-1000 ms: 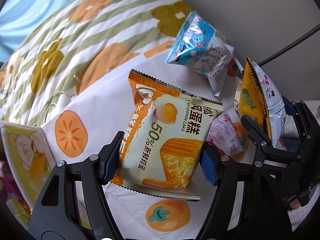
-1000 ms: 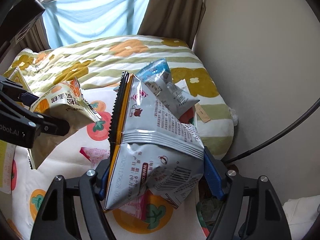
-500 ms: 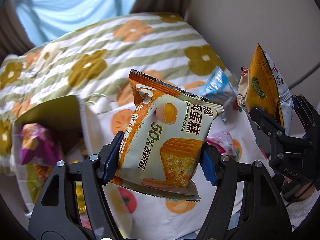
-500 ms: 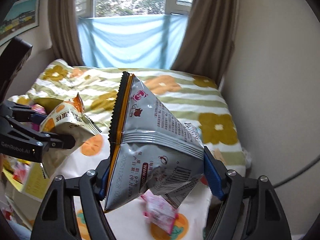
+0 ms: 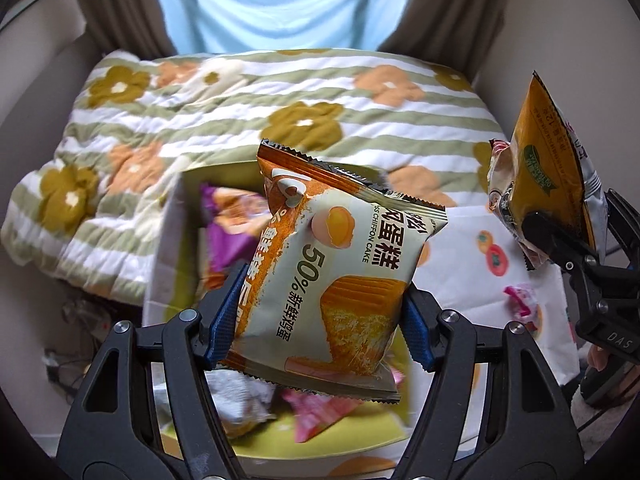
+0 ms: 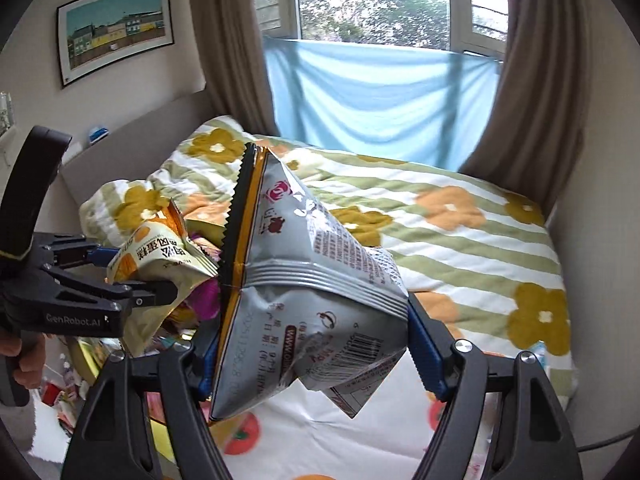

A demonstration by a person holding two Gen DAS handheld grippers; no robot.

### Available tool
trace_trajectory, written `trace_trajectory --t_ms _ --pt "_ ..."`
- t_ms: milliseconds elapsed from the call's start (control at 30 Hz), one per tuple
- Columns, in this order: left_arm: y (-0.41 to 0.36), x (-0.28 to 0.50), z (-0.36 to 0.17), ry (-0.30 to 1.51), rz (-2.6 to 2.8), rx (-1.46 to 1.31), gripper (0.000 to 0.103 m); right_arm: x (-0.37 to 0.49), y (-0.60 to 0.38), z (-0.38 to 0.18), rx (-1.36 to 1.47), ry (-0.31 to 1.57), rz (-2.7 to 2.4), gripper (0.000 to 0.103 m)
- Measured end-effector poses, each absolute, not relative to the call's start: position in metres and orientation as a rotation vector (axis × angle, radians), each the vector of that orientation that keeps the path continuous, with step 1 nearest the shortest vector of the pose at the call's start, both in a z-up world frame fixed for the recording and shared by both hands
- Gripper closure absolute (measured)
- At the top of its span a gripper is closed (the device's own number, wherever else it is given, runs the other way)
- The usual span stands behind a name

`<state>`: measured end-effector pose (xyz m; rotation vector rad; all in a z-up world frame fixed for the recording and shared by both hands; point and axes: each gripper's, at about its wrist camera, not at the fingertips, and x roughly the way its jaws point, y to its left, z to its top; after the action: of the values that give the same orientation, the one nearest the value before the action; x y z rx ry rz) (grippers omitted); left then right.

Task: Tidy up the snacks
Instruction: 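Carry the cake packet and silver-white bag into the box and release both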

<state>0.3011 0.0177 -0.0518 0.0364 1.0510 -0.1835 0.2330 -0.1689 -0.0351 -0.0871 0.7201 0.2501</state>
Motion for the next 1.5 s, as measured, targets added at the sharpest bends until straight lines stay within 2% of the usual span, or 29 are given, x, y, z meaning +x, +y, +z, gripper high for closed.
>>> trace_trajectory --t_ms 200,433,467,500,567,1133,1233,1300,1367,1500 --pt "0.068 0.301 -0.068 1.073 -0.149 0.015 0.037 0.259 -0.114 -0.053 -0.065 0.766 0.296 0.031" --pt "0.080 0.308 -0.097 1.119 -0.226 0.009 0.035 0.276 -0.087 -0.069 -0.048 0.816 0.270 0.031" --pt "0.080 0.310 -0.099 1.119 -0.244 0.009 0.031 0.278 -0.088 -0.071 -0.041 0.825 0.259 0.031" --pt "0.080 0.310 -0.101 1.116 -0.261 0.015 0.019 0.279 -0.089 -0.072 -0.032 0.834 0.247 0.031" --pt "0.080 0.311 -0.103 1.096 -0.265 0.038 0.002 0.281 -0.092 -0.075 -0.013 0.845 0.227 0.031" --pt "0.108 0.330 -0.115 1.096 -0.143 -0.039 0.001 0.327 -0.093 -0.105 0.031 0.937 0.243 0.030" --pt "0.107 0.333 -0.120 1.111 -0.124 -0.039 0.001 0.333 -0.096 -0.109 0.068 0.939 0.240 0.022" --pt "0.103 0.332 -0.122 1.120 -0.120 -0.034 0.001 0.332 -0.098 -0.108 0.096 0.926 0.242 0.008" --pt "0.101 0.331 -0.124 1.125 -0.110 -0.015 0.001 0.328 -0.098 -0.106 0.096 0.909 0.252 0.002" --pt "0.098 0.327 -0.123 1.120 -0.109 0.001 0.001 0.315 -0.093 -0.104 0.028 0.875 0.254 0.001"
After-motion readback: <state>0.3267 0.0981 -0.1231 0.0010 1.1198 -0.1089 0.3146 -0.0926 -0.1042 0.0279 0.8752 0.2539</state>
